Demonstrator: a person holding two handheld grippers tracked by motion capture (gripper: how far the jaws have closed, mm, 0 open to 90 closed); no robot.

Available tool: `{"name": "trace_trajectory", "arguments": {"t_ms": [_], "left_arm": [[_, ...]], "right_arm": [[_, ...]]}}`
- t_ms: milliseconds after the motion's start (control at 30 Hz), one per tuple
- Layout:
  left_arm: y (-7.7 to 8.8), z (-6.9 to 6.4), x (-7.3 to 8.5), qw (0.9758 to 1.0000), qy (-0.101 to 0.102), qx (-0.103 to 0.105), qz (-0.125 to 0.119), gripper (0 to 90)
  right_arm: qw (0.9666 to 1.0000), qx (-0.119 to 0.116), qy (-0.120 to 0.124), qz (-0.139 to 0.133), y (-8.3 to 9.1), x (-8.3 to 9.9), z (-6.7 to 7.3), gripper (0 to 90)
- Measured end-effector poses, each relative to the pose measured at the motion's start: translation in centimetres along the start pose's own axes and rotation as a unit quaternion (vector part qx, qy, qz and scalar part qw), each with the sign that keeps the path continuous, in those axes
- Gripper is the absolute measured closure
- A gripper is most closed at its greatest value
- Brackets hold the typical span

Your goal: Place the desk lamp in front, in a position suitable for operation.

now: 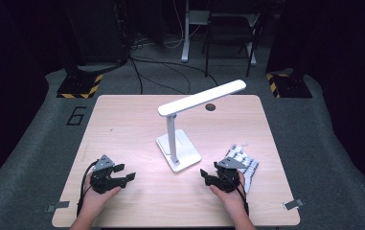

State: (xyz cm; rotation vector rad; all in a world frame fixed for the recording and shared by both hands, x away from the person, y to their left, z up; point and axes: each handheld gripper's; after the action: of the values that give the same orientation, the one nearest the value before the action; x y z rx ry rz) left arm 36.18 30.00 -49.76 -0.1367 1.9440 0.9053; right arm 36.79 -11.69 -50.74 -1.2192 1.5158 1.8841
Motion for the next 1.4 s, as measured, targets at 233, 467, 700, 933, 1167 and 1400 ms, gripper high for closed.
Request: {"name": "trace_trajectory", "arguments": {"t_ms": [233, 467, 700, 933, 1167, 1400], "left_arm": [[-0.3, -1.0, 0.1, 0.9996, -0.024, 0.009, 0.011, 36.6], [0.8, -1.1, 0.3, 0.9998, -0.019, 0.000, -0.002, 36.7], [0.4, -1.0, 0.1, 0.9997, -0.025, 0.007, 0.004, 38.2], [0.3, -1.4, -0.1, 0.9992, -0.032, 0.025, -0.007, 38.2], [0.4, -1.6, -1.6, 0.9987, -0.019, 0.043, -0.016, 39.6], [-0.9, -2.5, -4.9, 0.9972, -0.031, 0.068, -0.010, 42.4]], "right_arm": [[0.9995, 0.013, -0.025, 0.011, -0.1, 0.0, -1.0, 34.4], [0.9998, 0.010, -0.017, 0.009, -0.2, -0.1, -0.3, 34.8], [0.9999, 0.007, 0.000, 0.012, -0.2, -0.1, 0.3, 35.6], [0.9998, 0.007, -0.008, 0.018, -0.3, 0.0, -0.1, 36.0], [0.9997, 0.007, -0.018, 0.017, -0.2, -0.1, 0.0, 36.2], [0.9997, 0.004, -0.017, 0.015, -0.4, -0.1, -0.1, 36.4]]}}
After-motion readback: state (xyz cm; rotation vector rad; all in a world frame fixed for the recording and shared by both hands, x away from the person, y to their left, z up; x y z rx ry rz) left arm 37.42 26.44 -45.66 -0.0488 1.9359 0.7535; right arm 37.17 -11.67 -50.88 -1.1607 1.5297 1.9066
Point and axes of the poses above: each handheld gripper's, and its own axes: y roughly backward along the jaws, x roughly out of its underside, z roughly to its left, and after that the axes turned 12 degrees about x, right-handed
